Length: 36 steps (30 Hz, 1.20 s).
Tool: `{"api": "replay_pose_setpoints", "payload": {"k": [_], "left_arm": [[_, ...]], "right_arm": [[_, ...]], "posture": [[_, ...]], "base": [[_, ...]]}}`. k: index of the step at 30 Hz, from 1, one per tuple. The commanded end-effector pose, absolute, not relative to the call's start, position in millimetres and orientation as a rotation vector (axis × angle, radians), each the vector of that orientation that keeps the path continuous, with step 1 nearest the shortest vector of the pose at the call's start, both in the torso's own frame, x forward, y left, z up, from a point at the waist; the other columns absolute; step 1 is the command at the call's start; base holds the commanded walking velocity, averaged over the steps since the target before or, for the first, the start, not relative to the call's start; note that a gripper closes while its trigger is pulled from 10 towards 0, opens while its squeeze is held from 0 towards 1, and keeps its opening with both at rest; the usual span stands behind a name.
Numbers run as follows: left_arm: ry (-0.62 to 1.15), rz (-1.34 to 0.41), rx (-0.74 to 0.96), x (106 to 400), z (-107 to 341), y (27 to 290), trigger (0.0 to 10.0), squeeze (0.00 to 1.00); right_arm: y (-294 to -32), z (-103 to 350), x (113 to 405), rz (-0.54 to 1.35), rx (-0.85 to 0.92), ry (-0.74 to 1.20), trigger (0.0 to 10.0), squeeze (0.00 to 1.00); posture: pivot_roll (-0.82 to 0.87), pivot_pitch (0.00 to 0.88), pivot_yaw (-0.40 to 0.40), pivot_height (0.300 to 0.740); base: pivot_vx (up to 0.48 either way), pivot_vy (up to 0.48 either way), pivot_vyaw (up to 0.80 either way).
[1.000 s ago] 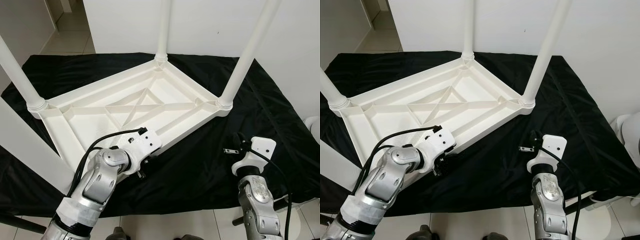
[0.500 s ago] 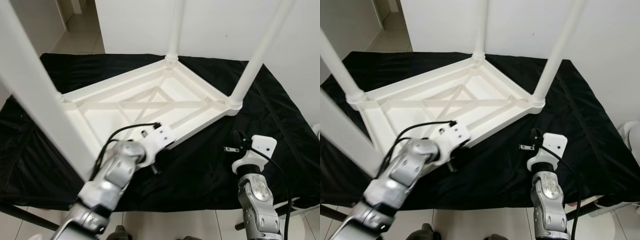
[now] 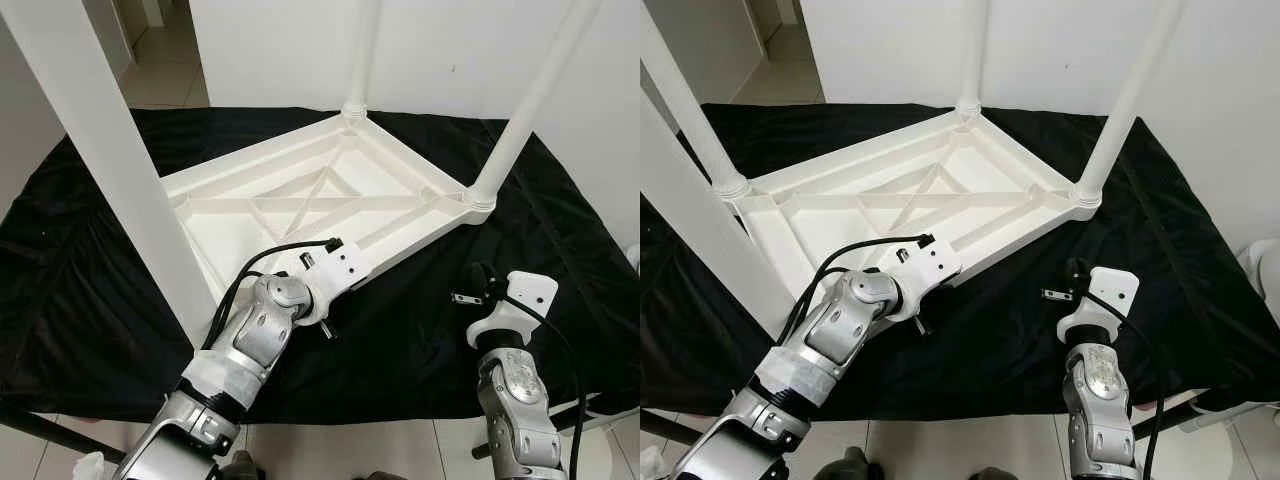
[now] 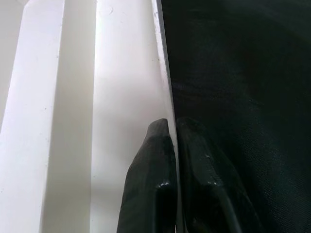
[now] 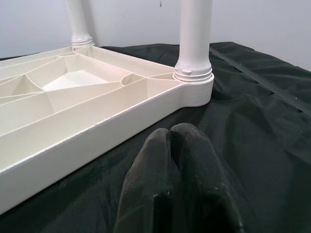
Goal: Building children table
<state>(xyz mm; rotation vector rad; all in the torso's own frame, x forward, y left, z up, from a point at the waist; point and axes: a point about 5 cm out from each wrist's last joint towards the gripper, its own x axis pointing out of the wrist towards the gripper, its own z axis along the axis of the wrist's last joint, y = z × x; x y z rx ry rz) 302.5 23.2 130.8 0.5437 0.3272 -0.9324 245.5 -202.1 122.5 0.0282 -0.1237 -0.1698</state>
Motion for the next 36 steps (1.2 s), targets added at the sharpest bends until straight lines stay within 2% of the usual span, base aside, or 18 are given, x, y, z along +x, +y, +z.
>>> {"api": "replay_pose_setpoints", "payload": {"k": [1, 3, 4, 5, 6, 12, 13, 14, 19, 20, 27, 33, 35, 36], "left_arm": [[0.136, -0.891, 0.531, 305, 151, 14, 10.0, 1.00], [0.127, -0.901, 0.528, 304, 152, 15, 10.0, 1.00], [0.108, -0.911, 0.524, 302, 153, 15, 10.0, 0.90], [0.108, -0.911, 0.524, 302, 153, 15, 10.0, 0.90], [0.088, -0.933, 0.508, 300, 154, 16, 10.0, 0.00], [0.061, -0.967, 0.517, 299, 153, 29, 10.0, 0.00], [0.067, -0.965, 0.509, 300, 153, 31, 10.0, 0.86], [0.069, -0.966, 0.501, 300, 153, 34, 10.0, 1.00], [0.052, -0.980, 0.512, 300, 153, 41, 10.0, 1.00], [0.043, -1.020, 0.525, 297, 151, 49, 10.0, 0.00], [0.020, -1.036, 0.558, 300, 152, 68, 10.0, 0.00], [0.022, -1.027, 0.519, 299, 154, 72, 10.0, 0.00], [-0.072, -1.092, 0.428, 278, 161, 74, 10.0, 0.00], [-0.072, -1.092, 0.428, 278, 161, 74, 10.0, 0.00]], "right_arm": [[-202, 121, 244, -0.175, 0.023, -0.123, 10.0, 0.00], [-201, 121, 244, -0.172, 0.023, -0.123, 10.0, 0.00], [-200, 121, 244, -0.167, 0.024, -0.122, 10.0, 0.00], [-200, 121, 244, -0.167, 0.024, -0.122, 10.0, 0.00], [-200, 121, 245, -0.162, 0.024, -0.122, 10.0, 0.00], [-199, 120, 244, -0.150, 0.015, -0.116, 10.0, 0.00], [-200, 120, 243, -0.150, 0.015, -0.116, 10.0, 0.00], [-200, 120, 243, -0.150, 0.015, -0.117, 10.0, 0.00], [-200, 120, 242, -0.149, 0.013, -0.116, 10.0, 0.00], [-199, 120, 242, -0.143, 0.012, -0.115, 10.0, 0.00], [-200, 120, 242, -0.129, 0.006, -0.113, 10.0, 0.00], [-200, 120, 243, -0.127, 0.003, -0.115, 10.0, 0.00], [-198, 120, 242, -0.125, 0.004, -0.116, 10.0, 0.00], [-198, 120, 242, -0.125, 0.004, -0.116, 10.0, 0.00]], "posture": [[-0.02, 0.018, -0.010, 0.740], [-0.02, 0.018, -0.010, 0.740], [-0.02, 0.021, -0.013, 0.740], [-0.02, 0.021, -0.013, 0.740], [-0.02, 0.022, -0.015, 0.740], [-0.02, 0.027, -0.019, 0.740], [-0.02, 0.027, -0.019, 0.740], [-0.02, 0.028, -0.018, 0.740], [-0.02, 0.028, -0.021, 0.740], [-0.01, 0.029, -0.026, 0.740], [-0.01, 0.030, -0.033, 0.740], [-0.01, 0.027, -0.031, 0.740], [0.00, 0.021, -0.031, 0.740], [0.00, 0.021, -0.031, 0.740]], "base": [[0.000, 0.000, 0.00], [0.000, 0.000, 0.00], [0.000, 0.000, 0.00], [0.000, 0.000, 0.00], [0.000, 0.000, 0.00], [0.000, 0.000, 0.00], [0.000, 0.000, 0.00], [0.000, 0.000, 0.00], [0.000, 0.000, 0.00], [0.000, 0.000, 0.00], [0.000, 0.000, 0.00], [0.000, 0.000, 0.00], [0.000, 0.000, 0.00], [0.000, 0.000, 0.00]]}}
